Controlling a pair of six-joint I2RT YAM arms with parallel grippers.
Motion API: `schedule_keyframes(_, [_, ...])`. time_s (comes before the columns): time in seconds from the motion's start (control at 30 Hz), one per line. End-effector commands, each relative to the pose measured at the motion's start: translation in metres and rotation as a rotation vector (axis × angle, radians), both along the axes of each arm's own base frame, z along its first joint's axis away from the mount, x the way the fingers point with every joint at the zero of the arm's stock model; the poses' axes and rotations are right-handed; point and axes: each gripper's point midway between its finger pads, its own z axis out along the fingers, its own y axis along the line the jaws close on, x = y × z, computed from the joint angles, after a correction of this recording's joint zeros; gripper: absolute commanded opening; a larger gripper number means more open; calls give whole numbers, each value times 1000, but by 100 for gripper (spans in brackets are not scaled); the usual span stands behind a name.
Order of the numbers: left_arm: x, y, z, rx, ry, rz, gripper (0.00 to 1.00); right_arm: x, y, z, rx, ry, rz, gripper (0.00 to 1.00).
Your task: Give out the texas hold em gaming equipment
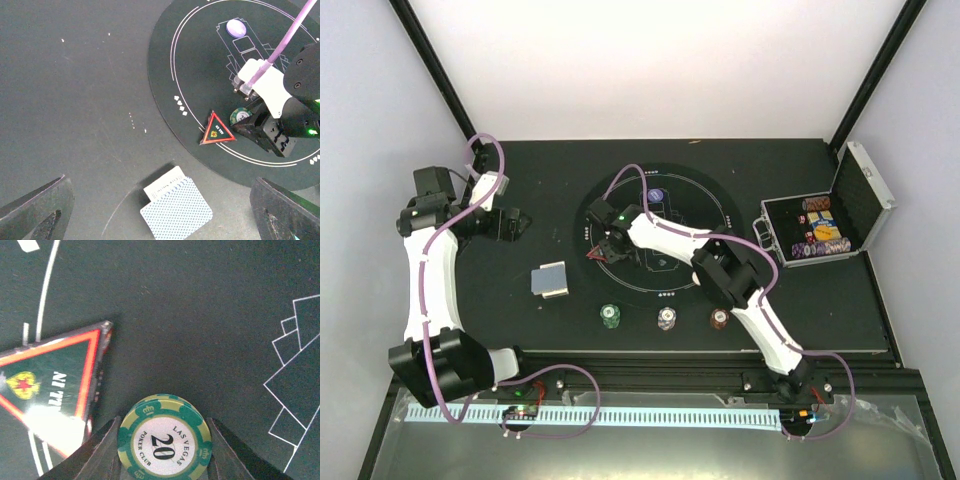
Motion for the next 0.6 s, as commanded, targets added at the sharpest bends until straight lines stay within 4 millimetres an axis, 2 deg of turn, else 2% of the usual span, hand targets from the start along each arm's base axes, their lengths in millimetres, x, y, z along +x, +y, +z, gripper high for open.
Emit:
schedule_keyframes(0.0, [-2,-1,19,1,-39,-4,99,1,8,-4,4,2,15,2])
schedule_keyframes(0.13, [-1,-1,17,-2,-36,-3,99,-1,13,-14,11,34,23,2])
schedule_keyframes(0.33, [0,-1,18,-3,-39,-2,99,3,27,-15,36,49,28,4])
schedule_keyframes(0.43, [0,-1,17,-7,-38,-3,99,6,31,-13,45,47,26,9])
schedule_keyframes(0.57, [0,-2,17,-9,-36,-4,99,10,28,-9,38,30,15,21])
